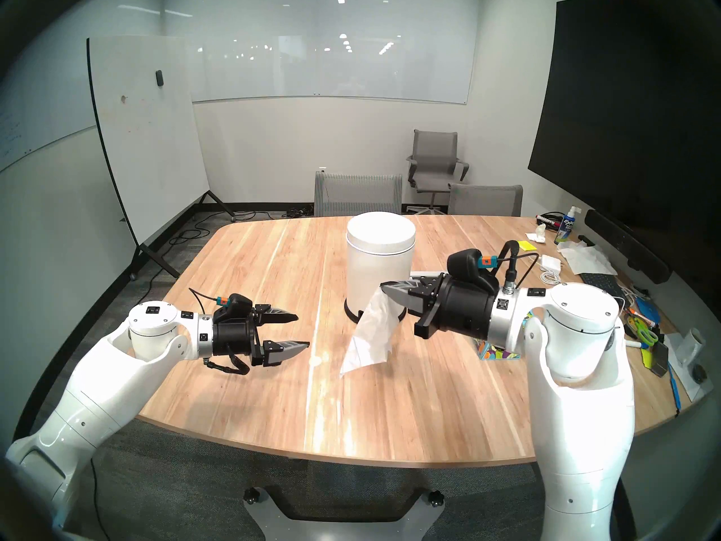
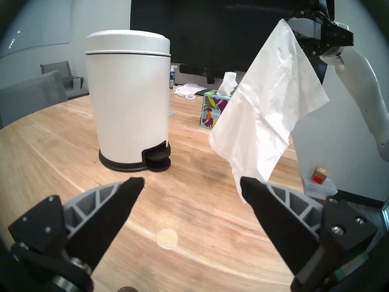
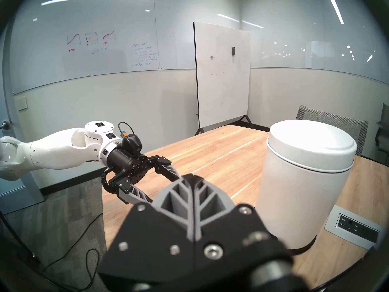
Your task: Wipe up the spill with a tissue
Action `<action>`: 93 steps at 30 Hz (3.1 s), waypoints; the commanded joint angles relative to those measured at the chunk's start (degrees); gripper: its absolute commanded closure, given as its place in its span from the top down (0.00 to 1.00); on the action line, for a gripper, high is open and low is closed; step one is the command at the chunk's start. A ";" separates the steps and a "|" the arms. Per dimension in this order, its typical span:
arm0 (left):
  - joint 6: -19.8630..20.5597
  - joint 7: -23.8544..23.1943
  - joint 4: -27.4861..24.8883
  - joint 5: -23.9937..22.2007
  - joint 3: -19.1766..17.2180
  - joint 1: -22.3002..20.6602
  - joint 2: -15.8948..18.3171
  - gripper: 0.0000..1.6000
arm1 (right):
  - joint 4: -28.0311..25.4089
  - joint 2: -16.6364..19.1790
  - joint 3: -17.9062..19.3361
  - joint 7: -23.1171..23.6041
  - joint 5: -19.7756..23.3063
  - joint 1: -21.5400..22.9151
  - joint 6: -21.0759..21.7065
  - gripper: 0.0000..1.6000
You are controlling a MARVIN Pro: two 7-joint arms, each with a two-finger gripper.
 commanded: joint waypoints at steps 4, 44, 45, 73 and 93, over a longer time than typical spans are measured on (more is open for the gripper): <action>0.25 0.55 -3.01 -0.53 0.31 0.57 -0.66 1.00 | -0.62 0.19 -0.87 0.63 0.87 1.96 0.26 0.00; 3.53 4.64 -7.71 -1.62 1.55 1.28 -3.66 1.00 | -2.53 -2.03 -4.35 -0.67 2.51 0.94 1.00 0.00; 3.51 4.65 -7.82 -1.60 1.56 1.43 -3.62 1.00 | -2.55 -2.02 -4.35 -0.69 2.53 0.91 1.01 0.00; 2.46 3.47 -8.31 -1.38 1.03 4.00 -3.37 0.00 | -2.49 -2.29 -4.29 -0.49 3.18 0.12 0.10 0.00; 1.42 3.91 -7.34 -3.30 -2.36 4.66 -2.91 0.00 | -2.95 -2.49 -2.73 0.33 3.69 -1.85 -0.73 0.00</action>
